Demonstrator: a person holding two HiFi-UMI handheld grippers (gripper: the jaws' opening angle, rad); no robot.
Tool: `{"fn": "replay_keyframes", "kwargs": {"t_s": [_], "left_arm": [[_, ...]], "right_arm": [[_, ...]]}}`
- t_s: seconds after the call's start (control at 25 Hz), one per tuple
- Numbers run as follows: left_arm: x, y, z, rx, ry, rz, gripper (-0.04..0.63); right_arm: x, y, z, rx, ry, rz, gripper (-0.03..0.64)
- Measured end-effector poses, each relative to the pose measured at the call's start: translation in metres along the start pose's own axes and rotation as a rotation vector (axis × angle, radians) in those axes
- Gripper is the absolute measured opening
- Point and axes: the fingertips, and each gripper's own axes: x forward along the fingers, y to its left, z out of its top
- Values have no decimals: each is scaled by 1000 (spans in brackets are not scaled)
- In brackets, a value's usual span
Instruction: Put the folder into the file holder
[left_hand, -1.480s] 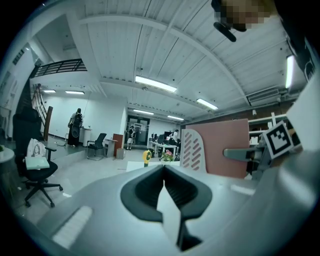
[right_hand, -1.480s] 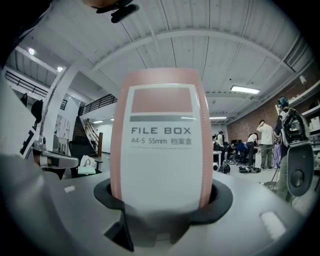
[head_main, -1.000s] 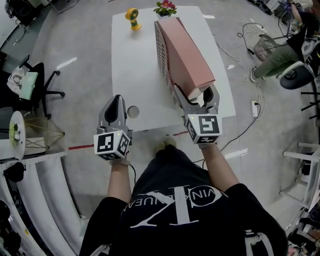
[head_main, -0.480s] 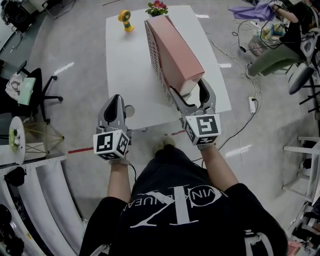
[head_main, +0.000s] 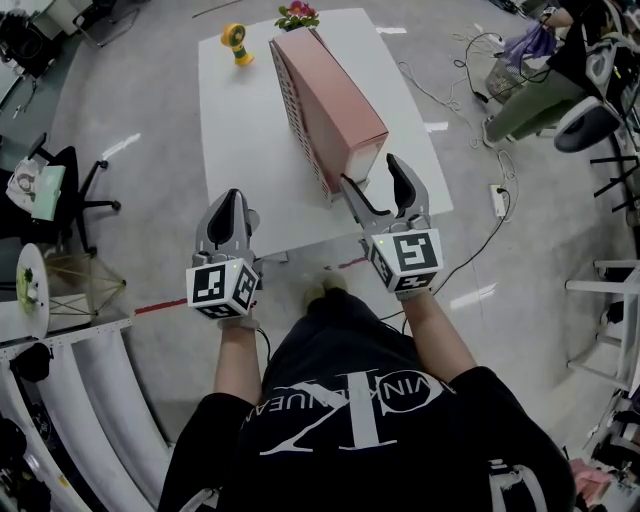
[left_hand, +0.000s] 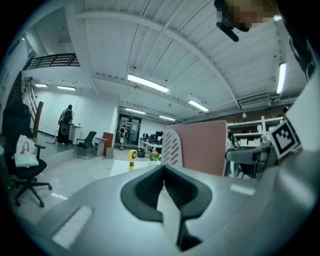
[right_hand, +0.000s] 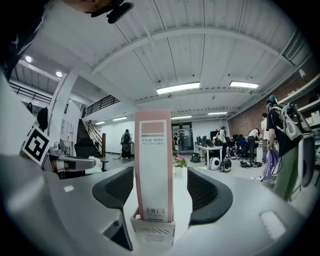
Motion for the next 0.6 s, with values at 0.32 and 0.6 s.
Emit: {"fn": "replay_keyframes", "kwargs": {"t_s": [0.32,0.6], "left_arm": [[3,-12,2,0,-7,-20,0],[5,-19,8,2,-16,-35,0]], "right_arm": [[-15,-14,0,-7,3,-33,207],[-24,-30,5,-11,20,-71,64]]}}
